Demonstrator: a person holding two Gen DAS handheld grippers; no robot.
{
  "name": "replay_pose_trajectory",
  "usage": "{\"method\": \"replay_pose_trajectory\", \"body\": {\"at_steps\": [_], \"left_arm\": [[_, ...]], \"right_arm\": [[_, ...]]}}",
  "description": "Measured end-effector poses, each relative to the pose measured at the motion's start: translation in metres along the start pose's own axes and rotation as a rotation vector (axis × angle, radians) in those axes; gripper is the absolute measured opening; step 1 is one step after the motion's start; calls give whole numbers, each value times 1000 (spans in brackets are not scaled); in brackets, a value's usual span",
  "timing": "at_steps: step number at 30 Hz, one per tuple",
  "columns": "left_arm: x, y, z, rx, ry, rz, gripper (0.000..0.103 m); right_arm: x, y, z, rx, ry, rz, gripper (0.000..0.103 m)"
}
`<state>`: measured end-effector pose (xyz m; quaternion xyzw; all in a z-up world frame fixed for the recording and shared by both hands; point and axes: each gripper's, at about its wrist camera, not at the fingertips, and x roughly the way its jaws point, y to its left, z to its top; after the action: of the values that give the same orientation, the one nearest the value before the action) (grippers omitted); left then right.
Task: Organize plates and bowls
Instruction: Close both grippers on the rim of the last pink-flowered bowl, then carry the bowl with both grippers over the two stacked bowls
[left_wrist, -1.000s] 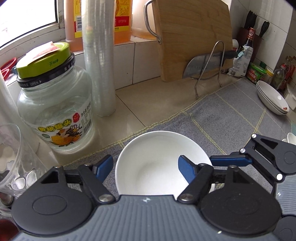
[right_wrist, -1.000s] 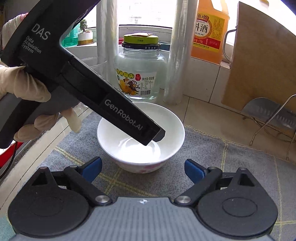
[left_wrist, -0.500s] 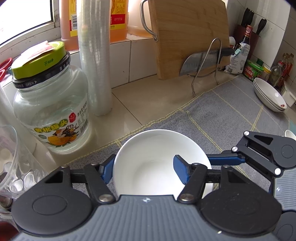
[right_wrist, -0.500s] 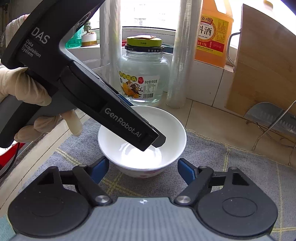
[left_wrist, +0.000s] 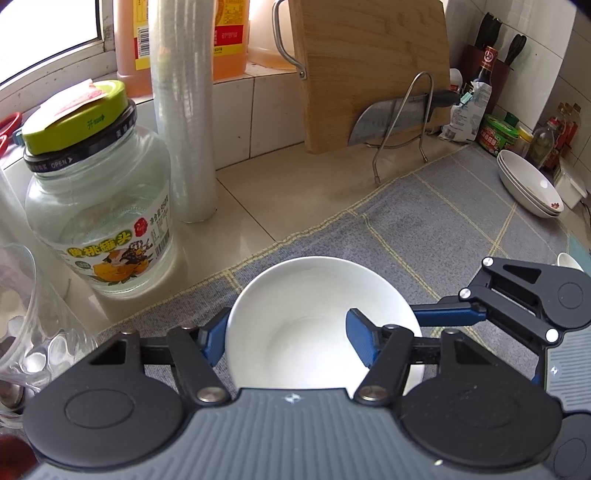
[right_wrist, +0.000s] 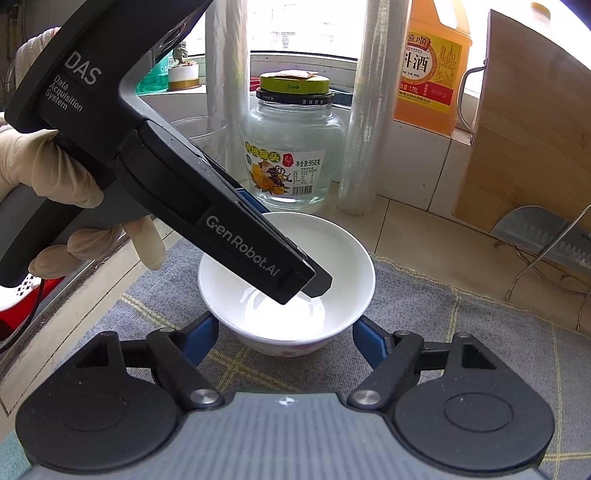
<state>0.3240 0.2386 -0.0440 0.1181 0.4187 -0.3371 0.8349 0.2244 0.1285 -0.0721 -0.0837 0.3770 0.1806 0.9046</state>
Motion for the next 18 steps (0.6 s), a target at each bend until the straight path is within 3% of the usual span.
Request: {"method": "replay_pose_trajectory", "body": {"at_steps": [18], "left_arm": [[-43,-54,-9,0,-27,-10,65]], "right_arm": [[-58,4,-13,-14,15,21,83]]}}
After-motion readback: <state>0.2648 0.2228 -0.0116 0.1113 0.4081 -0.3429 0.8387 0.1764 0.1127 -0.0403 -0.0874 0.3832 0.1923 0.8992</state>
